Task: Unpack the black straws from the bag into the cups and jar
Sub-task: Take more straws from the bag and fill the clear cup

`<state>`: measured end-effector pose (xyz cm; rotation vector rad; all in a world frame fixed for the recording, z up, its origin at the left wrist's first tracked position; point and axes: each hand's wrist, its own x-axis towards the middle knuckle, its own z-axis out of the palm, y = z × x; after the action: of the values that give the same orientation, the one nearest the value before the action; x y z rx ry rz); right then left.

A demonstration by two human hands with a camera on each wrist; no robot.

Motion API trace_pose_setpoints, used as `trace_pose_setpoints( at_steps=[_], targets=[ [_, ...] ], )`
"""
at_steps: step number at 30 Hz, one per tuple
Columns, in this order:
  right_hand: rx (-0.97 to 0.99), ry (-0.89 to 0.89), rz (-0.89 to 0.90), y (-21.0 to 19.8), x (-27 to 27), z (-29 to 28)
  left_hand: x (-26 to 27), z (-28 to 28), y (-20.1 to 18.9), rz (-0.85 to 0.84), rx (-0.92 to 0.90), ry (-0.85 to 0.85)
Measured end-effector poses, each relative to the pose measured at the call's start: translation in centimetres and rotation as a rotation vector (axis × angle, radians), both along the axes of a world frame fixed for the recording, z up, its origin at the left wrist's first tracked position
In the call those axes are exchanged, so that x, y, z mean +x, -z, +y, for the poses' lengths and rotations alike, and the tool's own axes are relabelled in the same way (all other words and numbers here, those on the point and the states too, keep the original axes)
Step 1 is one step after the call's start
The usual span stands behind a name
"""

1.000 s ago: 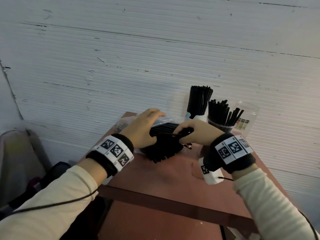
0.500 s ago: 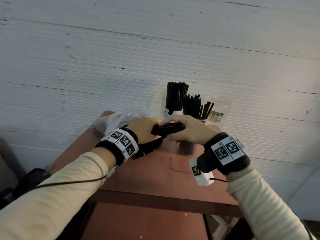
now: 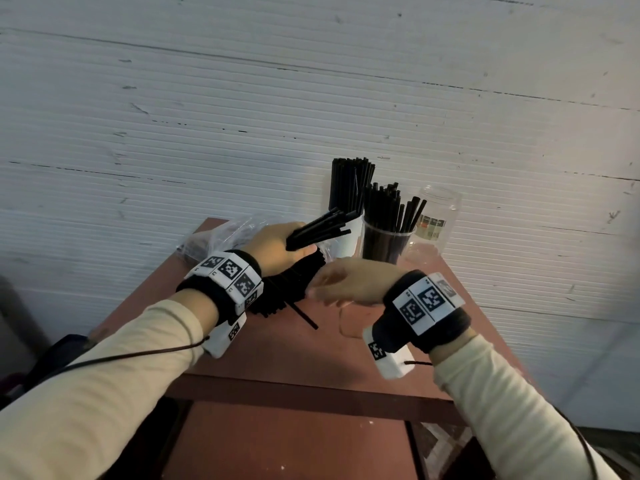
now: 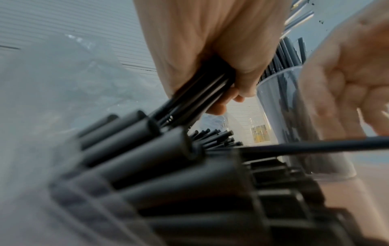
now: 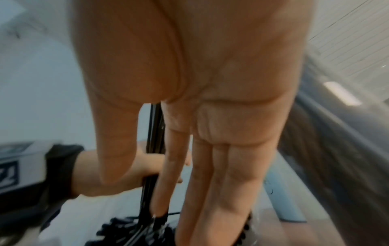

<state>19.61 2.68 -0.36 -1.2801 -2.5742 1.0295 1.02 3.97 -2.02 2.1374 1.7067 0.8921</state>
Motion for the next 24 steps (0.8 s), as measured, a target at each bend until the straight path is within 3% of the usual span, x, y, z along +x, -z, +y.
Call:
trace_pose_setpoints(
  at_steps=[6,9,17,24],
  targets=[
    [-0.174,-0.139,-0.076,1.2,-3.1,0.4,-0.5,-0.1,0.0,0.020,0.009,-0.001],
    [-0.018,-0.126,-0.069,0.7,-2.9,0.8,-0.7,0.0,0.0,0.023,-0.019,0.013],
    [0.318,0.276,0.553,-3.0,0.3,1.6,-1.3,-0.5,-0.3,-0.120,0.033,0.077],
    [0.453,0.241,0.751,-6.5,0.9,-0.3,0.8,-2.2,-2.6,-0.195,0.039,0.149]
  ],
)
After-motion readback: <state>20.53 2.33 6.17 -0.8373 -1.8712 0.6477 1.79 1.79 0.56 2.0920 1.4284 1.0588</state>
